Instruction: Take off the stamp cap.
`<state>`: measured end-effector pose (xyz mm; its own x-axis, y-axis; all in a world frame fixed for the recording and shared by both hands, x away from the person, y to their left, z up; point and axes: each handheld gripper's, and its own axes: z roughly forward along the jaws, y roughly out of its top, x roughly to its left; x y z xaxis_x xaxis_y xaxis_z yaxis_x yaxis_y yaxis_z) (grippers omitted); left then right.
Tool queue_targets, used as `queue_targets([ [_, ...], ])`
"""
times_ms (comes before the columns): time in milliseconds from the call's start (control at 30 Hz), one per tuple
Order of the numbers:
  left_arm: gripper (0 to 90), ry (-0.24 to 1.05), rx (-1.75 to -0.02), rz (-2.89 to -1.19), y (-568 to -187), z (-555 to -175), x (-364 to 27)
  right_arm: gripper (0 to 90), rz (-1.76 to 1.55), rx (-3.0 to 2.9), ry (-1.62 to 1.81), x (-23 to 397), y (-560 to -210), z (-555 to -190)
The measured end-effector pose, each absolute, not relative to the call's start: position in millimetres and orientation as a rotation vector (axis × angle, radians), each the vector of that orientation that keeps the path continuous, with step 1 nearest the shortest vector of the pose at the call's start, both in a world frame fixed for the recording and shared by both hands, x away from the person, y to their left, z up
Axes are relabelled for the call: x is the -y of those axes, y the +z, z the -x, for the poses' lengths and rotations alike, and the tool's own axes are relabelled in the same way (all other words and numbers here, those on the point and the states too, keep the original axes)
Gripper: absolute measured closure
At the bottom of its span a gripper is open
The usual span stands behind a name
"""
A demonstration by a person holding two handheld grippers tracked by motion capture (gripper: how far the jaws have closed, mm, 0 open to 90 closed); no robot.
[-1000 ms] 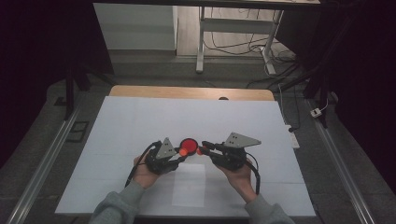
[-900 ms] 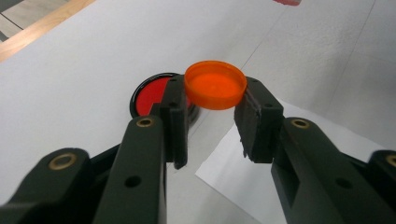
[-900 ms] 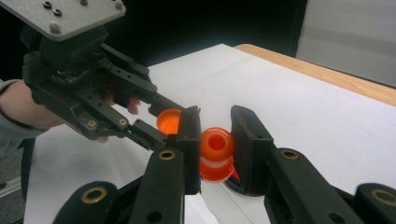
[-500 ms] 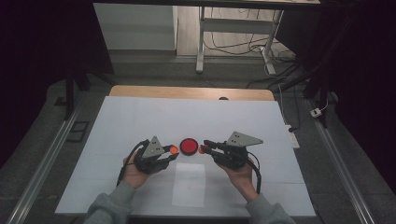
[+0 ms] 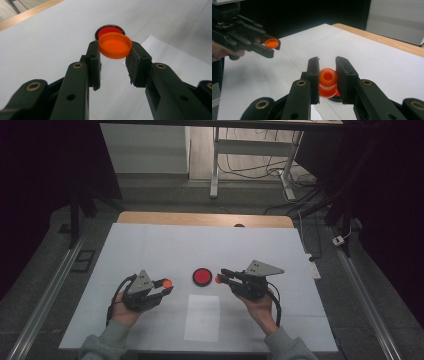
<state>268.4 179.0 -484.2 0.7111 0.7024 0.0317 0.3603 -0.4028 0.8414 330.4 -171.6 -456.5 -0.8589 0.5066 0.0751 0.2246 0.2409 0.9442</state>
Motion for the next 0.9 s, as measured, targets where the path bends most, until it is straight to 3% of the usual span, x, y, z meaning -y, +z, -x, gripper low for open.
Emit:
queue_targets([
  [467, 65.1, 0.477, -0.917, -1.995, -499.7, -245.2, -219.1, 72.9, -0.699, -2.261, 1.625, 176.1, -458.4, -333.4],
  [900, 65.0, 0.478, -0.946, -1.987, -505.5, -236.5, -232.4, 73.0, -0.714, -2.242, 1.619, 179.2, -458.0, -334.5],
])
